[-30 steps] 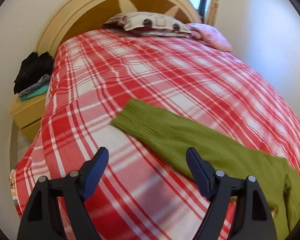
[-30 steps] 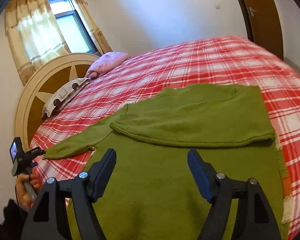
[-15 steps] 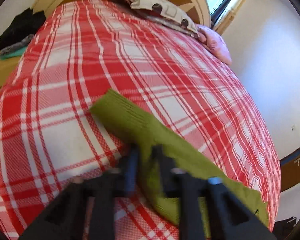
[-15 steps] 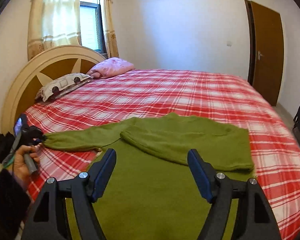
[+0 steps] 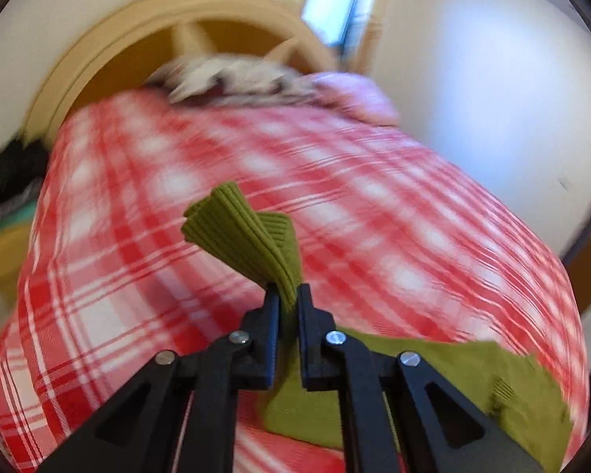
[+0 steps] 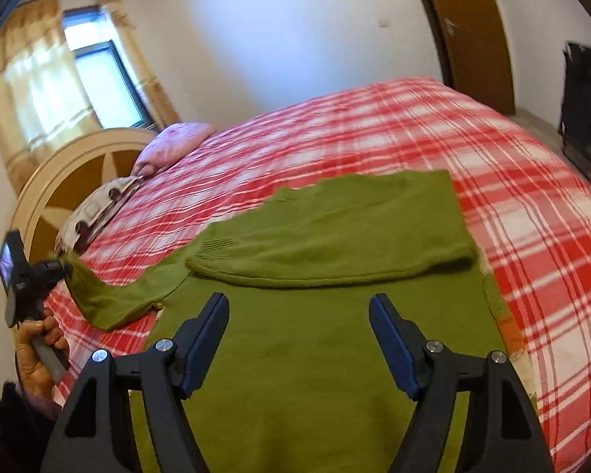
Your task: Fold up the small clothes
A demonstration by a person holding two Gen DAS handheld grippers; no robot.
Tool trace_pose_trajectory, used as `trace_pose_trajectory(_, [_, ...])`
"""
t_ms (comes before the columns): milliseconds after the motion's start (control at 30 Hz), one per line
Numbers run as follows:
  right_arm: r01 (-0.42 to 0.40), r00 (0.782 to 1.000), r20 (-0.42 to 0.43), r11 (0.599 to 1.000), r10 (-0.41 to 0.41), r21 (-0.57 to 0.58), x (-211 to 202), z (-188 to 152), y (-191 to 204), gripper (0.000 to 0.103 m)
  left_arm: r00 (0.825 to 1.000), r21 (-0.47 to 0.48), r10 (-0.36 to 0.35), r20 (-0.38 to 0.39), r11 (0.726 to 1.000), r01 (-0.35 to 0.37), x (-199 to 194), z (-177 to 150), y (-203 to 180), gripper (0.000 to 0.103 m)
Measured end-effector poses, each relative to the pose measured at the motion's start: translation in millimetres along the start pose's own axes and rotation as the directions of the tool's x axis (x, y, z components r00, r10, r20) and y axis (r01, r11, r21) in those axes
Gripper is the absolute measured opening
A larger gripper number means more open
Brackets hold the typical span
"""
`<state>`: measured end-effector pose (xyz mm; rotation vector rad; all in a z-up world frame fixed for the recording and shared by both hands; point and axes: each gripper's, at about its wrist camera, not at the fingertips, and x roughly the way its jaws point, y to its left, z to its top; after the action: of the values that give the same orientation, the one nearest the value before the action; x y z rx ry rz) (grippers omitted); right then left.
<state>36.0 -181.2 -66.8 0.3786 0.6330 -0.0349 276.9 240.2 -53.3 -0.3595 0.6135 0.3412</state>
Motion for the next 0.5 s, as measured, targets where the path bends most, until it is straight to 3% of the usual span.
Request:
trace_pose_trajectory(133, [0.014, 1.0, 0.01, 0.999, -0.015, 0.045, -6.3, 1.8, -26.6, 0.074, 0.989, 0.182, -0.126, 0.071, 0.977, 0.111, -42.3, -15.9, -93.0, 0.008])
trace_pose_trajectory(267, [0.041, 0.999, 0.025, 0.996, -0.043, 0.079, -15.1, 2.7, -51.0, 0.074, 0.963, 0.338, -0.258, 0.08, 0.916, 0.218, -74.4, -50.4, -186.6, 0.006])
trace_pose_trajectory(367, [0.061, 0.997, 0.03, 0.993, -0.065, 0.105, -21.2, 1.3, -66.8, 0.074, 0.945, 0.421, -0.325, 0.026, 0.861, 0.285, -82.4, -84.7, -241.1, 0.006])
trace_pose_trajectory(500, [0.077, 0.996, 0.022, 0.987, -0.081, 0.139, -25.2, -2.2, -84.9, 0.074, 0.931, 0.5, -0.362, -0.038, 0.8, 0.331, -80.5, -131.4, -285.3, 0.006])
